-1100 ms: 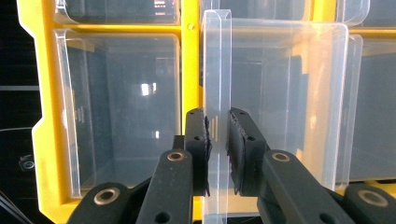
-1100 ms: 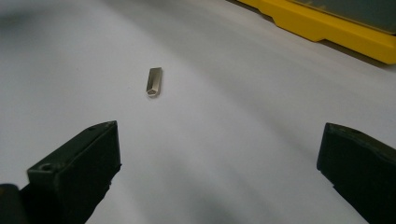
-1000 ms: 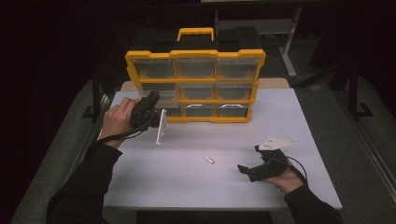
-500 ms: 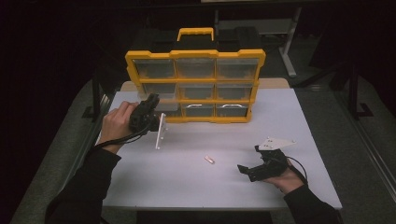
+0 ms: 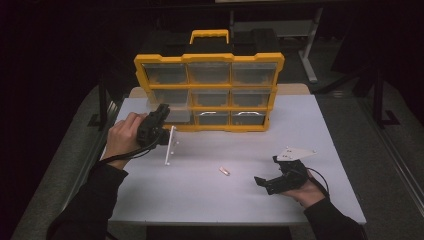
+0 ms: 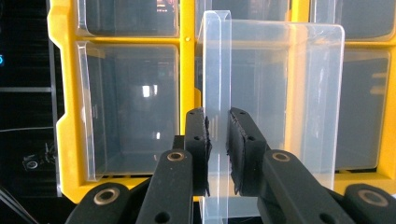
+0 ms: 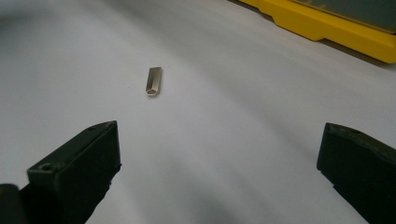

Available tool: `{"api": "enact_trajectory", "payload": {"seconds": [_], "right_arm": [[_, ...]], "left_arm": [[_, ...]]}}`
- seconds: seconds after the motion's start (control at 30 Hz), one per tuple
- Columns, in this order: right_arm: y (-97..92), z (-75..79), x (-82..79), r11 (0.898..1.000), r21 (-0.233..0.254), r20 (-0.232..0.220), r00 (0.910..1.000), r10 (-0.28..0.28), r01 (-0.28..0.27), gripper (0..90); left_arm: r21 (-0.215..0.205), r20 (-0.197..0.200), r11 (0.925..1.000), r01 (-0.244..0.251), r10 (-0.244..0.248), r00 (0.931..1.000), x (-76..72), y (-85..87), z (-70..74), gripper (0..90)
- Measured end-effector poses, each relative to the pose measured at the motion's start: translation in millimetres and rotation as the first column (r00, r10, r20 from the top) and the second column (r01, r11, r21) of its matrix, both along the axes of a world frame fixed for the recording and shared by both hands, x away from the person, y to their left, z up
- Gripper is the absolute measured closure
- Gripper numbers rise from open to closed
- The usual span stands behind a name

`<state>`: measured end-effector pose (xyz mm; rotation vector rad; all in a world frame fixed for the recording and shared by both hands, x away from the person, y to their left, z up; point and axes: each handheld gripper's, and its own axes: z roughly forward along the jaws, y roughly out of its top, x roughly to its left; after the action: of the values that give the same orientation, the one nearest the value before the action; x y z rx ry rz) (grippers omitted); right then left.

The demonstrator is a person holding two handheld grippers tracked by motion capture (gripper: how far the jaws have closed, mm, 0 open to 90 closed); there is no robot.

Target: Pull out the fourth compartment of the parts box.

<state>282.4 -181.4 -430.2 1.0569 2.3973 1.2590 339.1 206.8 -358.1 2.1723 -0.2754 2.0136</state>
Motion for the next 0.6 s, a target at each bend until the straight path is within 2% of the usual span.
{"api": "enact_trajectory", "payload": {"seconds": [0.6], "right_arm": [[1.0, 0.0, -0.8, 1.000, -0.004, -0.002, 1.0000, 0.002, -0.002, 0.0]], "left_arm": [[0.003, 0.006, 1.0000, 0.009, -0.009, 0.9999, -14.7, 1.2, -3.4, 78.7]]}}
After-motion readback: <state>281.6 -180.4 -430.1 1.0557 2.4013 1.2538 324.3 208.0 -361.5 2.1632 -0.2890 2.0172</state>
